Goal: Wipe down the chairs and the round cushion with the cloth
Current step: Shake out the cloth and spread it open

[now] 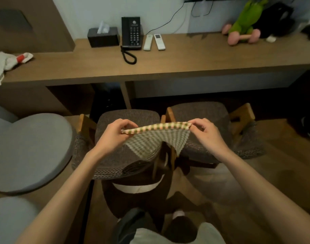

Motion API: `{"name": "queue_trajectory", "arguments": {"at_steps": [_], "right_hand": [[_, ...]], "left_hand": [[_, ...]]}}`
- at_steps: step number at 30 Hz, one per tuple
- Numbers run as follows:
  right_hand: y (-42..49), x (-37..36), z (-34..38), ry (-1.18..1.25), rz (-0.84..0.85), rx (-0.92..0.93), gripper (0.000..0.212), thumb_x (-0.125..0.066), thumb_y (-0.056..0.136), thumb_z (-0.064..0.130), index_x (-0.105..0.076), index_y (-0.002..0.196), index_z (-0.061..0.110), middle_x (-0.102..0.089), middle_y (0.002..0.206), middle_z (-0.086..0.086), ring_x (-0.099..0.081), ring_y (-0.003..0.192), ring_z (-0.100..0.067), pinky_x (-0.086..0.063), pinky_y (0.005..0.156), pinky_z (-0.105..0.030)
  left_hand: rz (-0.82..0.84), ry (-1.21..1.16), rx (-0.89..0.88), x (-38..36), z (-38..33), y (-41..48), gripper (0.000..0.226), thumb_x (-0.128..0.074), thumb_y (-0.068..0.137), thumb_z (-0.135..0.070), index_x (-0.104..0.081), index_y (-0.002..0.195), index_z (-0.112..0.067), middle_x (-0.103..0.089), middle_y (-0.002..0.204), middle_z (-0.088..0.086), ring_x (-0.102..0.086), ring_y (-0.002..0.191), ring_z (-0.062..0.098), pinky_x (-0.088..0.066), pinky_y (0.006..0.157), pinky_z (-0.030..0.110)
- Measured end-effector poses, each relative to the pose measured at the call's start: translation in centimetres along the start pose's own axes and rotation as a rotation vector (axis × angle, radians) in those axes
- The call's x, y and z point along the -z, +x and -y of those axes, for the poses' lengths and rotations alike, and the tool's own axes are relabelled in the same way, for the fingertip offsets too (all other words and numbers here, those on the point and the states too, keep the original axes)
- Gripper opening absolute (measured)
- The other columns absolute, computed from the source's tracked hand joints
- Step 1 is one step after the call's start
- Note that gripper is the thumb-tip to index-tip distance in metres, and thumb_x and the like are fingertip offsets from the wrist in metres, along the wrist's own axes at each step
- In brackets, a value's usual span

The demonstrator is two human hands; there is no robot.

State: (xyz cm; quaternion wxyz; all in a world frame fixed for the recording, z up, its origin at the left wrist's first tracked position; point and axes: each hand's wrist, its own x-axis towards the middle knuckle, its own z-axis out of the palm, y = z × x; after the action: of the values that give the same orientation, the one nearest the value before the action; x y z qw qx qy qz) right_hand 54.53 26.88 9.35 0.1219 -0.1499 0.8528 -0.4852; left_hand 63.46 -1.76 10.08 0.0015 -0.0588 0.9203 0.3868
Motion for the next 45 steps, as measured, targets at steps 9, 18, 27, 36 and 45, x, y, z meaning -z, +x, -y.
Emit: {"name": "queue_trajectory", "arguments": {"at_steps": [9,18,27,36,45], "right_hand": [[7.7,9.1,-3.3,0.288,-0.114,-0.199,0.019,-0.046,0.099,0.014,-0.065,0.1,0.012,-0.069,0.095,0.0,-0.068,0.079,-0.006,-0.055,0.067,-0.019],[19.7,11.6,-4.6,0.502,-0.123,-0.398,0.013,-0.049,0.099,0.018,-0.061,0.101,0.013,-0.072,0.075,-0.003,-0.067,0.06,-0.011,-0.056,0.057,-0.021],[34.1,12.7,-6.4,0.753,-0.087,-0.587,0.021,-0.055,0.095,0.029,-0.064,0.102,0.011,-0.067,0.104,-0.008,-0.064,0.098,-0.02,-0.049,0.09,-0.032],[47.0,12.7,-6.7,0.829,-0.333,-0.521,0.01,-0.068,0.085,0.005,-0.062,0.087,0.012,-0.065,0.089,-0.005,-0.064,0.083,-0.014,-0.053,0.075,-0.026],[57.0,12.3,-8.6,0.722,-0.408,-0.508,0.011,-0.067,0.086,0.006,-0.061,0.093,0.013,-0.065,0.096,-0.007,-0.063,0.079,-0.015,-0.055,0.067,-0.026]], "left_hand": [[-0.15,-0.025,-0.008,-3.3,-5.5,10.4,0.014,-0.059,0.091,-0.012,-0.066,0.096,-0.024,-0.063,0.094,-0.008,-0.057,0.089,0.003,-0.047,0.075,0.023],[-0.192,-0.102,0.078,-3.8,-4.6,23.1,0.017,-0.053,0.095,-0.026,-0.069,0.102,-0.024,-0.068,0.069,-0.011,-0.062,0.064,0.003,-0.05,0.061,0.029],[-0.08,-0.634,0.327,-4.0,-1.8,37.0,0.019,-0.061,0.091,-0.011,-0.068,0.108,-0.017,-0.071,0.1,0.004,-0.069,0.089,0.012,-0.056,0.071,0.019],[-0.18,-1.058,0.49,-3.6,-1.0,49.0,0.02,-0.051,0.096,-0.012,-0.07,0.102,-0.007,-0.071,0.095,0.005,-0.07,0.085,0.015,-0.058,0.072,0.025],[-0.39,-0.922,0.503,-4.9,-0.9,57.9,0.025,-0.058,0.093,-0.008,-0.063,0.117,-0.003,-0.064,0.112,0.006,-0.058,0.104,0.019,-0.047,0.097,0.031]]}}
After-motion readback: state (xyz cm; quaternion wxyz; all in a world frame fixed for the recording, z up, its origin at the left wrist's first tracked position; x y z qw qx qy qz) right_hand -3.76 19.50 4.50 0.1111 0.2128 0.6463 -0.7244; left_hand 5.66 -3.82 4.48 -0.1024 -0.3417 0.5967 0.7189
